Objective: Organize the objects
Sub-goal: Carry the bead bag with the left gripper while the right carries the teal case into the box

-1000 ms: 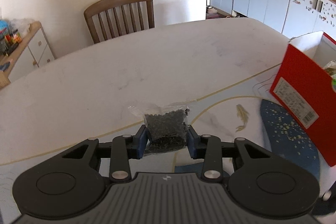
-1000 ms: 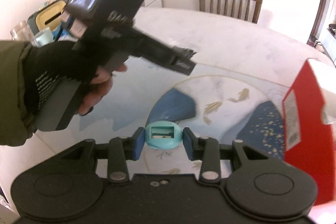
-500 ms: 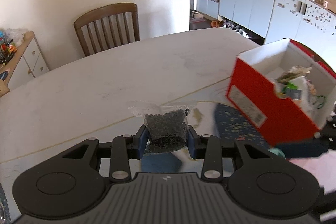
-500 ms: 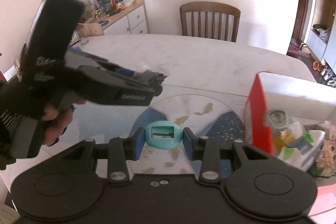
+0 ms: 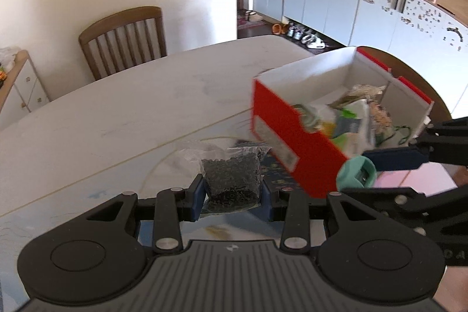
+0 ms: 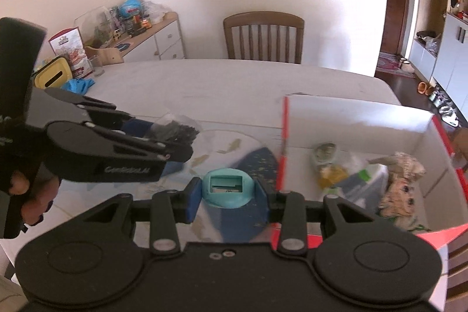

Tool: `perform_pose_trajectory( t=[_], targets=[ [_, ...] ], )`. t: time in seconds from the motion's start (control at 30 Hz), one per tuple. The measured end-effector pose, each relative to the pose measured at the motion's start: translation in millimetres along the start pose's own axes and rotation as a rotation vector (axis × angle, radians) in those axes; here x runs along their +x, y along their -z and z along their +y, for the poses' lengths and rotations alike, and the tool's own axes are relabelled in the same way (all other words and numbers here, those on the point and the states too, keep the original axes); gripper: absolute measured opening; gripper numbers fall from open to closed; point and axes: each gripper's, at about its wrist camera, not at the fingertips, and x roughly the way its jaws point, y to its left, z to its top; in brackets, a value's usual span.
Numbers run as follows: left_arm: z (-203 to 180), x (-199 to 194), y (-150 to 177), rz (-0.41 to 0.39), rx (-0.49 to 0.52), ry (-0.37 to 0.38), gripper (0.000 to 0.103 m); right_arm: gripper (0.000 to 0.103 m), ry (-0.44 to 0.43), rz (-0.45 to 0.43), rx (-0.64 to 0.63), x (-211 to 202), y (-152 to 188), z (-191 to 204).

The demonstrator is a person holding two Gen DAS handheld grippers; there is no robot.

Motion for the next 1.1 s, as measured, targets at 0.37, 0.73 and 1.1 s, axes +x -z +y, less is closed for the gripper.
perform_pose_trajectory(
  t=[0.37, 0.73, 1.1],
  targets=[
    [-64, 13, -21, -0.007, 0.036, 0.017, 0.038, 0.037, 0.028, -0.009, 0.019, -20, 12, -66],
    [-114, 45, -43, 0.009, 0.062, 0.023, 0.038, 0.037, 0.069, 0.004, 0.040, -29, 24, -132],
    [-132, 94, -85, 0.034, 0.077, 0.001, 0.038, 0.037, 0.089, 0.029, 0.020, -13, 21, -170]
  ],
)
